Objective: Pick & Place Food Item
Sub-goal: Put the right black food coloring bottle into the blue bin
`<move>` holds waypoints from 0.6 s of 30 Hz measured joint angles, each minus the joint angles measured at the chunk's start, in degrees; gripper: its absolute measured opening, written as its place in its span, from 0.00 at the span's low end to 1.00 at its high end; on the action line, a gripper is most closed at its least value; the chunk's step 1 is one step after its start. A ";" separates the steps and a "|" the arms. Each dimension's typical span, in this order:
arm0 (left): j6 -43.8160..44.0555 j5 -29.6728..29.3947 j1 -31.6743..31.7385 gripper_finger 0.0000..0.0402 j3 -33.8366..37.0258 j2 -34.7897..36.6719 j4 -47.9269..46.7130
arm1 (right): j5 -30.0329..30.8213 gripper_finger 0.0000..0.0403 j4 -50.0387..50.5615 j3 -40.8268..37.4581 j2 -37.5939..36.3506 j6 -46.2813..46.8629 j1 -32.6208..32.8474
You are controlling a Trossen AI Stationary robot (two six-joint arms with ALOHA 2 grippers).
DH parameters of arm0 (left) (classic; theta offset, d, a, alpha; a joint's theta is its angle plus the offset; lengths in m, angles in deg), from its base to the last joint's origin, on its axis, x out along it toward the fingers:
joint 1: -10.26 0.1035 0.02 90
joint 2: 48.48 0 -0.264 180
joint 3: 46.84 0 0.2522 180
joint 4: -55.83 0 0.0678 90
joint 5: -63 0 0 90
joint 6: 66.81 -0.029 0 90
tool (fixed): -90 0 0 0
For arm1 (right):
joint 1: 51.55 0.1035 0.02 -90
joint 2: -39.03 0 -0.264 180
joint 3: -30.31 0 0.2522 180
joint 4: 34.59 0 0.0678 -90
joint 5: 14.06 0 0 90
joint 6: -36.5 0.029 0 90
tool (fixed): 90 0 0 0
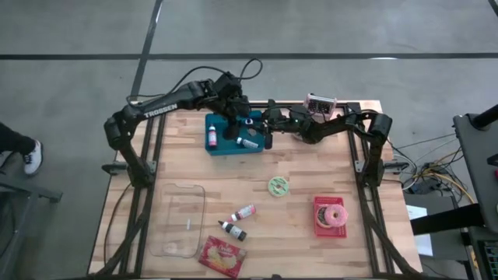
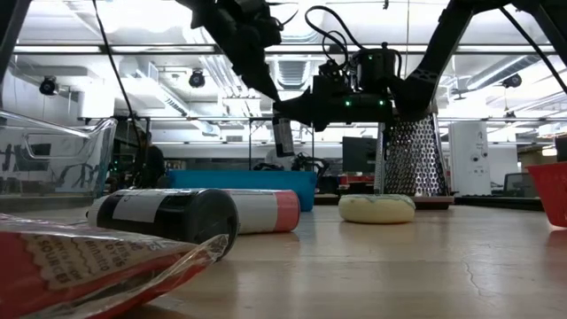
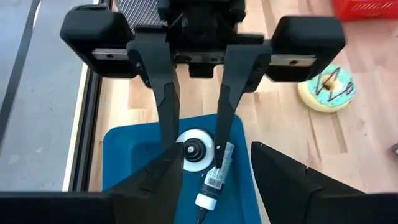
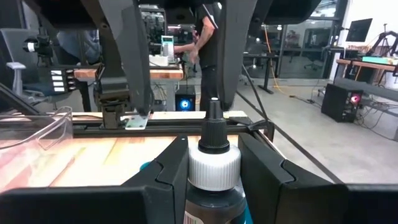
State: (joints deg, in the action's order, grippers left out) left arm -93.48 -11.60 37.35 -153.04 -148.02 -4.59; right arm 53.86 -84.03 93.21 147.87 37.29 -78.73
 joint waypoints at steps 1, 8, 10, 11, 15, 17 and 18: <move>-0.18 -0.64 -0.17 0.47 0.00 -0.12 -0.07 | 0.01 0.26 0.00 0.01 0.00 0.00 -0.01; -0.56 -2.08 -0.52 0.47 0.00 -0.53 1.06 | 0.12 0.26 -0.13 -0.01 0.00 0.00 -0.02; -0.54 -2.85 -0.59 0.47 0.00 -0.64 1.60 | 0.15 0.26 -0.04 -0.01 0.00 0.02 -0.02; -0.56 -3.04 -0.59 0.47 0.00 -0.71 1.64 | 0.15 0.26 -0.04 -0.01 0.00 0.02 -0.02; -0.49 -3.90 -0.61 0.47 0.02 -1.14 1.66 | 0.13 0.26 -0.04 0.20 0.00 0.04 0.00; -0.39 -4.70 -0.59 0.47 0.04 -1.34 1.79 | 0.15 0.26 -0.01 0.35 0.00 0.14 0.00; -0.39 -4.91 -0.59 0.47 0.04 -1.44 1.94 | 0.15 0.26 0.01 0.36 0.00 0.13 0.00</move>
State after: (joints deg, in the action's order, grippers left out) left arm -93.87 -16.52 36.76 -153.00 -149.46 -2.65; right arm 54.01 -84.02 93.57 147.87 37.42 -78.73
